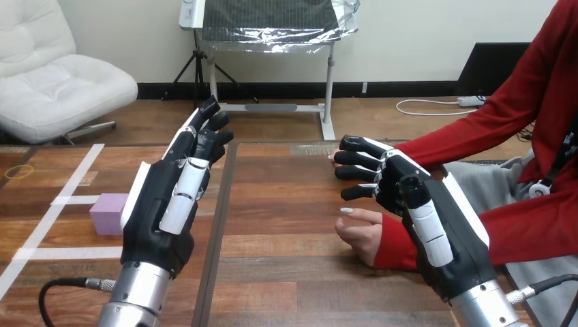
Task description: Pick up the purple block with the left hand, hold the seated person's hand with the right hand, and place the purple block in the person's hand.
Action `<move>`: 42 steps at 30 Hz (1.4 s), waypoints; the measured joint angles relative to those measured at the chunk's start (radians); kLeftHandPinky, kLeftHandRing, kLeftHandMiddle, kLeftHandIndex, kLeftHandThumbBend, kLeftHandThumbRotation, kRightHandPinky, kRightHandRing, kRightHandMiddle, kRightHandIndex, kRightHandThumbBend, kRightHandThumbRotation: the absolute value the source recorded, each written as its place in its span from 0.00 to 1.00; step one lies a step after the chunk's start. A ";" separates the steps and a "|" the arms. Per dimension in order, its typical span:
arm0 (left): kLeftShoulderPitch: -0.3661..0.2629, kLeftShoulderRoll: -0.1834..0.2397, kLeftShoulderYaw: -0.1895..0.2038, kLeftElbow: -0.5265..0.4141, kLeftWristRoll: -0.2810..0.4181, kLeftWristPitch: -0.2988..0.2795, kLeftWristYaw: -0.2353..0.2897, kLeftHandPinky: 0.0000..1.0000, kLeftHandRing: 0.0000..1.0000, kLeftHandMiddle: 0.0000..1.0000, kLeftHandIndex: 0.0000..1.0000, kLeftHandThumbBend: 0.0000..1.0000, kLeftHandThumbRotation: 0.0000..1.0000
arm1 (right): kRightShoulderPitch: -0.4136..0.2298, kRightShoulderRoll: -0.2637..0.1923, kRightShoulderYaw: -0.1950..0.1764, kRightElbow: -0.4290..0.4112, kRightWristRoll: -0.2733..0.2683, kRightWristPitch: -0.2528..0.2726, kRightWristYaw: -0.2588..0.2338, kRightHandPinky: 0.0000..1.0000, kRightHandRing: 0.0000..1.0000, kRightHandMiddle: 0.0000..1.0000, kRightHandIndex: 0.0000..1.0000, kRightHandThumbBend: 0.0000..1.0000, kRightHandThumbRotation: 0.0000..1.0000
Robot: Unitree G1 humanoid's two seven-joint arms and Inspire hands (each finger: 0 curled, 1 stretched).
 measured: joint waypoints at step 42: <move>-0.288 0.188 0.065 0.449 0.220 -0.099 0.123 0.89 0.91 0.92 0.91 0.48 0.69 | 0.000 0.001 -0.002 0.000 0.002 0.002 0.002 0.68 0.77 0.80 0.80 0.83 0.98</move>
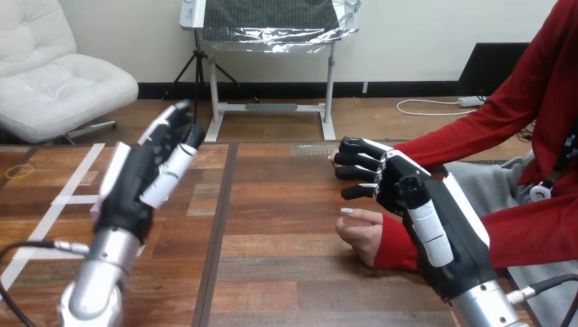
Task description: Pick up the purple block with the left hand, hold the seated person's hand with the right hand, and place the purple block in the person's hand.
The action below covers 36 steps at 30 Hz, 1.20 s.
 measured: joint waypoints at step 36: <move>-0.349 0.170 -0.126 0.578 0.384 -0.070 0.263 0.77 0.88 0.91 0.89 0.63 0.49 | 0.001 0.000 0.000 0.000 0.002 0.010 0.009 0.70 0.79 0.80 0.81 0.91 1.00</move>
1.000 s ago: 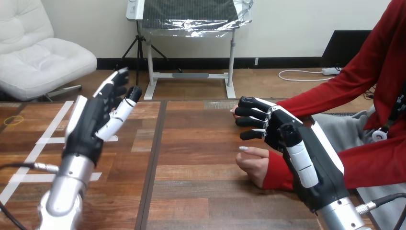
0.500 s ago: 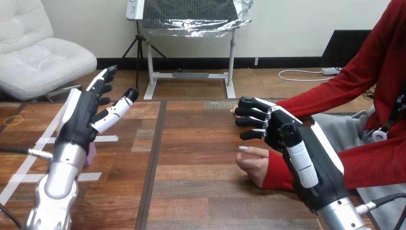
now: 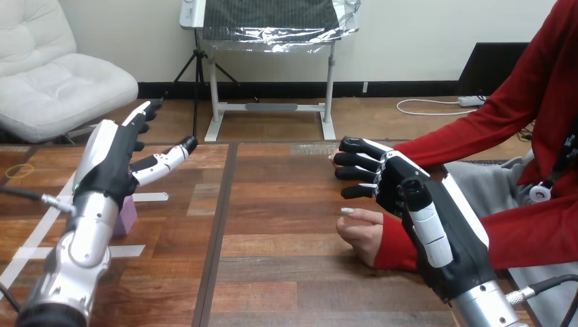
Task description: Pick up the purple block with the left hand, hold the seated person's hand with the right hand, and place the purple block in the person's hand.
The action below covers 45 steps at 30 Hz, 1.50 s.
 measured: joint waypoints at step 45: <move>-0.282 0.006 -0.250 0.306 0.229 0.287 0.150 0.85 0.89 0.90 0.86 0.74 0.39 | 0.000 -0.001 -0.003 0.000 0.047 0.002 0.046 0.70 0.78 0.78 0.82 0.90 1.00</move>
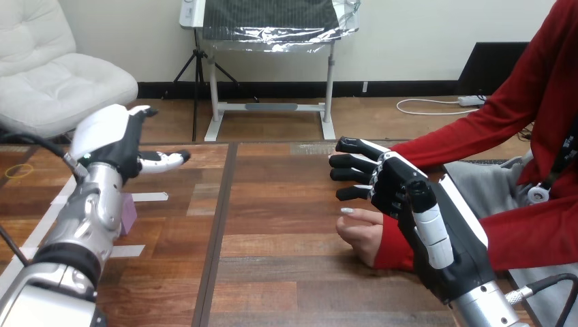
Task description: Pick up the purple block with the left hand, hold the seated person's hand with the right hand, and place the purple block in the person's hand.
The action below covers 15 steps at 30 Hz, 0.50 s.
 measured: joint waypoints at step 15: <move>-0.014 -0.002 -0.051 0.039 0.009 0.099 0.017 0.86 0.90 0.92 0.88 0.74 0.34 | 0.000 -0.002 0.000 0.000 0.007 0.000 0.009 0.69 0.77 0.78 0.81 0.91 1.00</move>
